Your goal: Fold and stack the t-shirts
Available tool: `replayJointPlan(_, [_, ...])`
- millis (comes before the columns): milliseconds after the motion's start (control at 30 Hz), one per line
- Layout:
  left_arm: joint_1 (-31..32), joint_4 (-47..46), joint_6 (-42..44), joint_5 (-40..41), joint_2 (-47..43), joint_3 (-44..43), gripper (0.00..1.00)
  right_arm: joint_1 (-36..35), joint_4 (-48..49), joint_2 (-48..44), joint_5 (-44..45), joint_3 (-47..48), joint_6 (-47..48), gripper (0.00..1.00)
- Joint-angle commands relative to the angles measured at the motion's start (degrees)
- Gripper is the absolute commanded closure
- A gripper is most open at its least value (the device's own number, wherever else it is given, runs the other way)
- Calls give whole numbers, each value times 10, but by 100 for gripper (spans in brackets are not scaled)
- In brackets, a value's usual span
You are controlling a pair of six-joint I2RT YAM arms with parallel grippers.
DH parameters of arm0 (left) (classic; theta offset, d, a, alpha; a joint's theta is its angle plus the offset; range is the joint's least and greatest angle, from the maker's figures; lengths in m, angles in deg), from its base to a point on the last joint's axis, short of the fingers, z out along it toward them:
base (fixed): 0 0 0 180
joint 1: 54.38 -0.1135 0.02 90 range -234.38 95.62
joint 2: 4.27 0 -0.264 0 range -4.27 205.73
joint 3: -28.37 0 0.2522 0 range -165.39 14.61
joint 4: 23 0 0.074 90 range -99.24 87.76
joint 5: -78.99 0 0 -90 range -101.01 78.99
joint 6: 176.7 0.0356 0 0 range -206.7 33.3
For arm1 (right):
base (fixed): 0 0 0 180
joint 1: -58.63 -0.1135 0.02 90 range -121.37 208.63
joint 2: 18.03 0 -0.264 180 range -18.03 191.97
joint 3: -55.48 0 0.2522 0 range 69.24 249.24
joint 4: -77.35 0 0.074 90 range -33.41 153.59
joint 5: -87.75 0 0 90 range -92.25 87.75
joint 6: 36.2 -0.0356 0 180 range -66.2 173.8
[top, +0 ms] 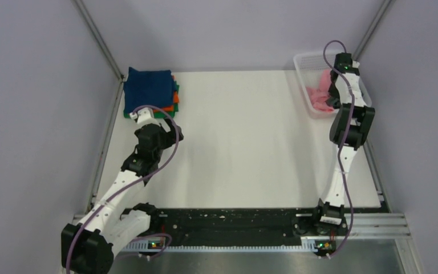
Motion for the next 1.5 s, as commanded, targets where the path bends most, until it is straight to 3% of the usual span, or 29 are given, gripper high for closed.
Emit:
replayJointPlan(0, [1,-7,7,6,-15,-19,1,2,46,-133,-57,19,-10,100])
replayJointPlan(100, [1,-6,5,-1,-21,-18,1,2,67,-228,-118,10,-15,100])
replayJointPlan(200, [1,-2,7,-13,-22,-18,1,0,102,-326,-274,-27,-19,100])
replayJointPlan(367, [1,18,10,-32,-5,-44,1,-23,207,-489,-440,-131,-58,100])
replayJointPlan(500, [1,50,1,-58,11,-70,1,-80,232,-544,-578,-144,-74,100])
replayJointPlan(600, [1,60,-15,-76,5,-71,1,-158,240,-573,-603,-141,-65,100])
replayJointPlan(733, [1,69,-24,-91,-22,-66,1,-235,250,-585,-601,-120,-65,100])
replayJointPlan(1000, [1,94,-24,-69,-69,-67,1,-247,233,-571,-523,-113,-51,100])
replayJointPlan(1067, [1,100,-22,-63,-71,-67,1,-246,214,-564,-467,-112,-30,100])
replayJointPlan(1200, [1,114,-14,-52,-65,-69,1,-243,179,-541,-266,-108,31,100])
replayJointPlan(1300, [1,121,-8,-41,-57,-68,1,-194,167,-501,-172,-87,50,100])
replayJointPlan(1467, [1,123,-2,-29,-41,-63,1,-73,166,-399,-185,-55,26,100])
